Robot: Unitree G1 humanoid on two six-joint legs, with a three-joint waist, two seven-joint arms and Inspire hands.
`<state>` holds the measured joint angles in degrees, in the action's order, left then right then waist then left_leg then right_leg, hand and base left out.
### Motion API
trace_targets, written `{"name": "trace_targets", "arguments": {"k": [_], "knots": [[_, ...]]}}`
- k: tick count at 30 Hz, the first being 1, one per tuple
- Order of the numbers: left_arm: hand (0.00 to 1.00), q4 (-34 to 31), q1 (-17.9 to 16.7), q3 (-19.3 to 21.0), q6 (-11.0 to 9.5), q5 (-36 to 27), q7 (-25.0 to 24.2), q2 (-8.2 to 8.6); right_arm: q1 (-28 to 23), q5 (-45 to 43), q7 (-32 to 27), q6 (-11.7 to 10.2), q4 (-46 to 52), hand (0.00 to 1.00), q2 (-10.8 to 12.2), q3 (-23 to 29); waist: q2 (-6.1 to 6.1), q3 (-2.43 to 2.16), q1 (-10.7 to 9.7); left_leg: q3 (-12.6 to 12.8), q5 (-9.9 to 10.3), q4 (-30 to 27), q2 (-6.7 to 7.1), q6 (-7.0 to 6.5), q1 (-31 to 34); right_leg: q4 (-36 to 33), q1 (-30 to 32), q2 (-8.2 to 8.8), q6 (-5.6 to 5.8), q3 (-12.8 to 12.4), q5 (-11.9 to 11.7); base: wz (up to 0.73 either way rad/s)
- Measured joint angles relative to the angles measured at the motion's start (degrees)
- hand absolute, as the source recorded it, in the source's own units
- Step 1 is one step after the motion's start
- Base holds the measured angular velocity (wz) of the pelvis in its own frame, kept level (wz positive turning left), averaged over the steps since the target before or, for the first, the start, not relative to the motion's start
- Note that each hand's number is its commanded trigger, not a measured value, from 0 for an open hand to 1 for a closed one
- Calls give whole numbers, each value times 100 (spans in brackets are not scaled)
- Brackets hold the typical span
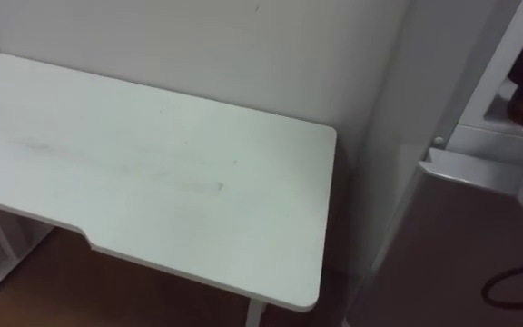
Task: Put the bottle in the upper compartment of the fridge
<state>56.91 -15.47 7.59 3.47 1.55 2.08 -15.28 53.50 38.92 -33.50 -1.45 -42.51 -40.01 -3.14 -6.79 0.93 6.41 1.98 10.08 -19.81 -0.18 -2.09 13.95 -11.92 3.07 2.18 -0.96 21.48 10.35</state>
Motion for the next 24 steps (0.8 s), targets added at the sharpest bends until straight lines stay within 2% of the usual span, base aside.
{"name": "trace_targets", "arguments": {"k": [6, 11, 15, 16, 17, 24], "knots": [[0, -52, 85, -227, -1, -4, 11, -113, 16, 0, -11, -224, -250, 100, -21, -16, 55, 10, 105, -51, -7, -82, -32, 22, 48, -14, -4, -31, -32, 59, -22, 4], [0, -51, 63, -220, 0, -2, 18, -116, 16, 96, -23, -232, -271, 100, -51, -17, 138, -5, 250, -54, -21, -91, -39, 28, 51, -121, 53, -15, -32, 56, -20, -1], [0, -50, 46, -204, 12, 23, 18, -116, 16, 88, -22, -243, -329, 100, -98, -15, 160, -31, 354, -53, -62, -97, -10, 32, 107, -138, 117, -19, -43, 54, -22, 1], [0, -50, 18, -205, 24, 19, 17, -116, 16, 101, -20, -251, -362, 100, -109, -14, 176, -62, 361, -65, -68, -114, -7, 31, 136, -85, 111, -31, -69, 67, -38, 5], [0, -52, -6, -205, 33, 19, 16, -118, 16, 101, -21, -254, -387, 100, -116, -16, 180, -69, 381, -68, -72, -131, -10, 31, 143, -74, 115, -32, -72, 75, -37, 4], [0, -159, -85, -208, 147, -100, 7, -118, 120, 84, 128, -263, -695, 100, -230, -130, 199, -68, 463, -101, -82, -179, -22, 47, 159, -80, 152, -26, -93, 75, -16, 1]]}}
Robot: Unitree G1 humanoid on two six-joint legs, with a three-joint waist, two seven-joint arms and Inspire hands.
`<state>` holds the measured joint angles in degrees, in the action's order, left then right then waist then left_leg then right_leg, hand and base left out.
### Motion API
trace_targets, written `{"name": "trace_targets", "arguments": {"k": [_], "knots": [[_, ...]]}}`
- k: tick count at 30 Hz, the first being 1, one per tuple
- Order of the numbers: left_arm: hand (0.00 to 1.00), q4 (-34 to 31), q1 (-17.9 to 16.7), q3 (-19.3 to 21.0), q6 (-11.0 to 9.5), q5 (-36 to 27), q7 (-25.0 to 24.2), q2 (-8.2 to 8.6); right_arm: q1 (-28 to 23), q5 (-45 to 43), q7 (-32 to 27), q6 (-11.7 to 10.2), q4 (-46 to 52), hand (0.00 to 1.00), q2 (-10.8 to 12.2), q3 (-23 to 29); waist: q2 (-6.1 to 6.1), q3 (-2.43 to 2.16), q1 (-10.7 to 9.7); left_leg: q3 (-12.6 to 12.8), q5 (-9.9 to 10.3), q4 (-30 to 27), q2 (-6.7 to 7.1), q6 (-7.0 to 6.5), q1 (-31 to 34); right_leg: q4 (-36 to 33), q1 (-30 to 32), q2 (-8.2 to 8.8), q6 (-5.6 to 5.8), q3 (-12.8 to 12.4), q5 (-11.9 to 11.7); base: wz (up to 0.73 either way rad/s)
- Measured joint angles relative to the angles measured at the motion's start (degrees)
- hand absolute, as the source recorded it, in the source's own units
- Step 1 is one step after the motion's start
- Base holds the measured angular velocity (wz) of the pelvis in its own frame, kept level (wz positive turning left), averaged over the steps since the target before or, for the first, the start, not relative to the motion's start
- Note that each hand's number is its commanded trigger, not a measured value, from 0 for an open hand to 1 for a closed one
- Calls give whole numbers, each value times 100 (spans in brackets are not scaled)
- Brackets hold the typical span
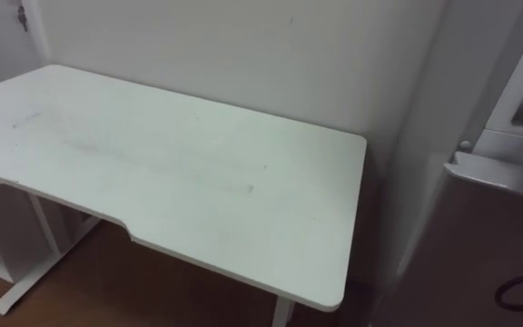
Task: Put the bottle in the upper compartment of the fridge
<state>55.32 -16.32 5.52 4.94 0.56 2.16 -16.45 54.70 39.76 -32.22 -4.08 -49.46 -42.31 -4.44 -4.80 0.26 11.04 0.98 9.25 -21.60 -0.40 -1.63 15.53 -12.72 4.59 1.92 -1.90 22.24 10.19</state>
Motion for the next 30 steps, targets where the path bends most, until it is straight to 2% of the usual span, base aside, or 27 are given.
{"name": "trace_targets", "arguments": {"k": [6, 9, 12, 16, 17, 18, 20, 21, 25, 30], "knots": [[0, -253, -70, -10, 17, -274, 16, -20, 346, 46, 73, 48, -466, 100, -84, -331, -12, -2, 0, -25, -21, 11, -1, 15, 18, -2, -4, 20, -18, 93, 3, 4], [0, -261, -70, -10, 17, -341, 20, -30, 356, 101, 111, 34, -565, 100, -128, -336, -25, 8, 2, -42, -21, 10, -1, 17, 10, 3, -35, 35, -33, 172, 17, 9], [0, -261, -74, -10, 16, -463, 94, -70, 361, 322, 118, 40, -669, 100, -263, -431, -65, 26, 36, -96, -25, 8, -6, 25, 27, -1, -36, 39, -36, 206, 36, 8], [0, -265, -92, -4, 2, -544, 135, -133, 378, 513, 134, 36, -679, 100, -376, -562, -108, 16, 41, -101, -41, 2, -2, 32, 130, -22, 57, 39, -40, 221, 38, 1], [0, -265, -93, -1, 2, -538, 134, -145, 379, 512, 169, 36, -694, 100, -404, -560, -96, 25, 43, -99, -45, 0, 10, 32, 173, -22, 63, 39, -41, 241, 37, 0], [0, -269, -93, -1, 2, -538, 133, -150, 379, 513, 184, 35, -711, 91, -423, -560, -103, 23, 41, -103, -49, -2, 11, 31, 187, -21, 72, 40, -41, 253, 37, 7], [0, -302, -120, 0, 6, -545, 111, -215, 386, 550, 324, -4, -910, 51, -486, -558, -116, 40, 52, -118, -50, -2, 11, 30, 195, 10, 61, 33, -41, 285, 37, 9], [0, -312, -126, 2, 8, -546, 111, -240, 390, 561, 352, -7, -948, 0, -499, -555, -124, 42, 57, -122, -50, -2, 12, 30, 196, 14, 62, 32, -41, 288, 38, 6], [0, -410, -160, 4, 48, -555, 114, -350, 505, 692, 508, 3, -1177, 0, -508, -560, -124, 44, 71, -126, -52, -6, 16, 34, 216, 23, 59, 19, -44, 298, 37, 0], [0, -663, -172, 2, 154, -553, 123, -352, 507, 700, 674, -11, -1311, 0, -520, -557, -123, 45, 89, -138, -54, -46, -1, 40, 251, 22, 66, -2, -59, 294, 28, 0]]}}
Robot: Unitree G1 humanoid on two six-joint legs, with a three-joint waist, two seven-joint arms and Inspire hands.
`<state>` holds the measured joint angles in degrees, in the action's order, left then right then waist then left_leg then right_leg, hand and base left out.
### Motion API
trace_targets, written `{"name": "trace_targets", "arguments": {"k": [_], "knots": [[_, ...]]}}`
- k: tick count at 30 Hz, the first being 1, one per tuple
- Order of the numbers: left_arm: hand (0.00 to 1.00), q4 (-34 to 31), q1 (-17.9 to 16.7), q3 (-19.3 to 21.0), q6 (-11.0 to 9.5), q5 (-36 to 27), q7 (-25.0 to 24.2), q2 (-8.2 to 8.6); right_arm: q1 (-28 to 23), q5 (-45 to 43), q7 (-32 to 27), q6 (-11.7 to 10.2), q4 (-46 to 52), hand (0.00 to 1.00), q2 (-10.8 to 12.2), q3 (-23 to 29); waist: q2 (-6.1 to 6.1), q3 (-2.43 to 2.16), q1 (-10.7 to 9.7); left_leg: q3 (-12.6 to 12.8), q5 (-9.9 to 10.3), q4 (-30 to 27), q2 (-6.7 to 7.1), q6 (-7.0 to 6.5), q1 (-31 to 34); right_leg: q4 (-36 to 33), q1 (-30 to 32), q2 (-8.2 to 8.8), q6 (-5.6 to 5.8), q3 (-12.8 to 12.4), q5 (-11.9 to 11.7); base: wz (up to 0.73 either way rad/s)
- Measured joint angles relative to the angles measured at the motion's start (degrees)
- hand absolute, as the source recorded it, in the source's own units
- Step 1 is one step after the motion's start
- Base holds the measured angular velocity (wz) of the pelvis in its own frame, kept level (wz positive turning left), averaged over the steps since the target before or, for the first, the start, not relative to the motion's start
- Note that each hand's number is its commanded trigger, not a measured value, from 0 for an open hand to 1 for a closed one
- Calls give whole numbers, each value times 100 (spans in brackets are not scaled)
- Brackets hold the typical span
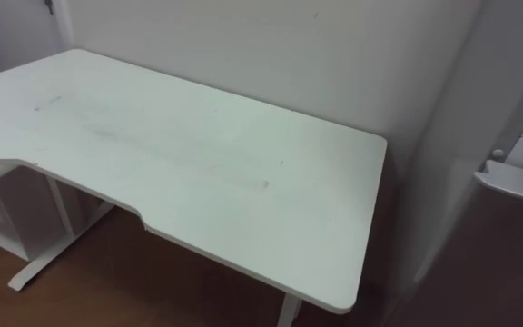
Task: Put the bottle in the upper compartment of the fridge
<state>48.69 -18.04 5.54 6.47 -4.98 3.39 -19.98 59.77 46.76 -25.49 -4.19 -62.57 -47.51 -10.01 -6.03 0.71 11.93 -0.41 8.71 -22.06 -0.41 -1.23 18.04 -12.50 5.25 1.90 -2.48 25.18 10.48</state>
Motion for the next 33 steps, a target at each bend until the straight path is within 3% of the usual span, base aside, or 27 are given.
{"name": "trace_targets", "arguments": {"k": [8, 16, 22, 28, 33], "knots": [[0, -185, 26, -13, 155, -116, 5, 1, 2, -95, 138, 4, -80, 0, -130, 4, 52, 34, 121, -21, 0, -125, -75, 19, 137, -8, 94, -51, -34, 8, -12, 0], [0, -211, 26, -11, 182, -109, 14, 1, 3, -167, 316, 9, -115, 0, -140, 19, 58, 37, 134, -12, -8, -121, -80, 30, 128, -16, 122, -59, -44, -2, -13, 0], [0, -520, -52, -7, 201, -114, 14, -5, 3, -167, 548, 72, -209, 0, -181, 14, 33, 19, 93, -34, -10, -106, -52, 30, 91, -15, 77, -54, -44, -6, -12, 1], [0, -630, -115, -5, 195, -111, -6, -17, 5, -165, 708, 305, -221, 0, -222, 6, -17, -23, 72, -22, -23, -26, -27, 32, 8, -13, 3, -34, -39, -35, -10, 0], [0, -584, -164, -4, 196, -113, -12, -21, 5, -163, 777, 433, -227, 0, -221, 0, -11, -21, 56, -10, -33, 66, 0, 32, -155, 41, -99, -23, -23, -67, -1, 0]]}}
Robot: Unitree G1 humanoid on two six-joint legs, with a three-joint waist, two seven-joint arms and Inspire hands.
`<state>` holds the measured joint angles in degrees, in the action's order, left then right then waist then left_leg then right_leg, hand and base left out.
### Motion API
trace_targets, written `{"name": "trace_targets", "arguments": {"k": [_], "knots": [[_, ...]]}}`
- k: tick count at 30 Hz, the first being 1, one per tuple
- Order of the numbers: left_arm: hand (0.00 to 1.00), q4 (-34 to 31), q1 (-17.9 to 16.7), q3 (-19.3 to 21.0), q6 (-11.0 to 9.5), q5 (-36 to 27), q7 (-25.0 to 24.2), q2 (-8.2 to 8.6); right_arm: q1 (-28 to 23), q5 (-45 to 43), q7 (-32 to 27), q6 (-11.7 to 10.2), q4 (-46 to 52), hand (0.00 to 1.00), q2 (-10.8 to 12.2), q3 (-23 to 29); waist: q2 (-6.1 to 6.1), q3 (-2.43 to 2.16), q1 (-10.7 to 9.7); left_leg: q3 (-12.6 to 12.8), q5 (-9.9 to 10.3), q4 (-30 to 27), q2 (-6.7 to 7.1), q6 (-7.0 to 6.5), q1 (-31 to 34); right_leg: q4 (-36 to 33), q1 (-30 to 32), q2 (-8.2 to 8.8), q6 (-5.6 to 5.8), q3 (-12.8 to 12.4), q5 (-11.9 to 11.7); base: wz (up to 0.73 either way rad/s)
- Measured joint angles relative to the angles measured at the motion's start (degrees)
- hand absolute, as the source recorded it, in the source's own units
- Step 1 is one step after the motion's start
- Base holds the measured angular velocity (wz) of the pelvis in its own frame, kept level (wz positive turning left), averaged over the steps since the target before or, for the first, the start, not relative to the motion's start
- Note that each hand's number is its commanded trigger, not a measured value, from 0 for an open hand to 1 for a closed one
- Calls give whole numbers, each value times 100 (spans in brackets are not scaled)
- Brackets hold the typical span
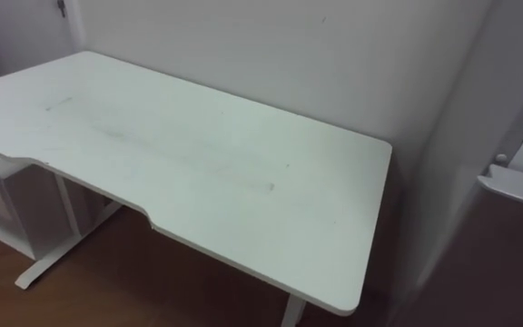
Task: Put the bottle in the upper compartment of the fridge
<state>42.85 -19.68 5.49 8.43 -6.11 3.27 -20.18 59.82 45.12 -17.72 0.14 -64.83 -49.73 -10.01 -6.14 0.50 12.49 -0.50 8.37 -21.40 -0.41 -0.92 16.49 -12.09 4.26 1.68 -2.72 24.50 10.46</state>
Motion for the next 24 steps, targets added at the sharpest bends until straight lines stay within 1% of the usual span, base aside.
{"name": "trace_targets", "arguments": {"k": [3, 7, 8, 12, 14, 16, 17, 20, 23, 24], "knots": [[0, 34, -19, -1, 2, -2, -13, 0, 0, 15, 42, 41, 2, 0, 1, -1, -4, -2, -19, 2, -2, 31, 2, 4, -47, 47, -51, -12, 3, -9, -4, 0], [0, 102, -30, -7, 0, 0, -17, -3, -1, 16, 181, 118, 12, 0, 15, -10, 3, 6, -60, 10, -5, 110, 23, 7, -200, 111, -191, -4, 16, -16, -8, 0], [0, 104, -35, -8, 1, 1, -18, -2, -1, 16, 230, 122, 16, 0, 16, -12, -5, 0, -104, 0, -4, 113, 25, 8, -207, 133, -210, -10, 18, -10, -9, 4], [0, 122, -36, -7, 1, 5, -113, 3, -11, 41, 432, 124, 12, 0, 19, -4, -33, -19, -148, 21, -7, 169, 30, 9, -283, 141, -250, 4, 22, -26, -8, -2], [0, 151, -49, 16, -9, 20, -188, 23, -54, 72, 616, 130, -6, 0, 21, -3, -2, 4, -155, 33, -2, 232, 32, 3, -447, 164, -386, 29, 50, -41, 9, -2], [0, 148, -97, 94, -34, 60, -231, 73, -55, 119, 744, 135, -6, 0, 20, 1, 2, 4, -184, 40, 4, 258, 39, -2, -502, 173, -435, 39, 63, -42, 19, 0], [0, 148, -146, 110, -36, 68, -269, 82, -57, 119, 859, 136, -7, 0, 19, 2, 16, -1, -212, 48, 8, 260, 37, -2, -515, 174, -443, 40, 65, -50, 24, 0], [0, 148, -285, 117, -31, 63, -337, 83, -58, 124, 1094, 184, 9, 0, 19, 50, 9, -40, -305, 50, 9, 252, 37, -2, -535, 153, -468, 37, 65, -43, 22, 0], [0, 149, -367, 118, -30, 44, -408, 82, -92, 150, 1134, 232, 44, 0, 19, 81, 35, -38, -325, 55, 19, 259, 39, 2, -613, 175, -550, 36, 68, -36, 25, 0], [0, 151, -380, 118, -30, 40, -409, 82, -108, 162, 1141, 240, 58, 0, 19, 80, 39, -52, -326, 57, 21, 261, 39, 3, -617, 179, -557, 36, 70, -36, 27, 0]]}}
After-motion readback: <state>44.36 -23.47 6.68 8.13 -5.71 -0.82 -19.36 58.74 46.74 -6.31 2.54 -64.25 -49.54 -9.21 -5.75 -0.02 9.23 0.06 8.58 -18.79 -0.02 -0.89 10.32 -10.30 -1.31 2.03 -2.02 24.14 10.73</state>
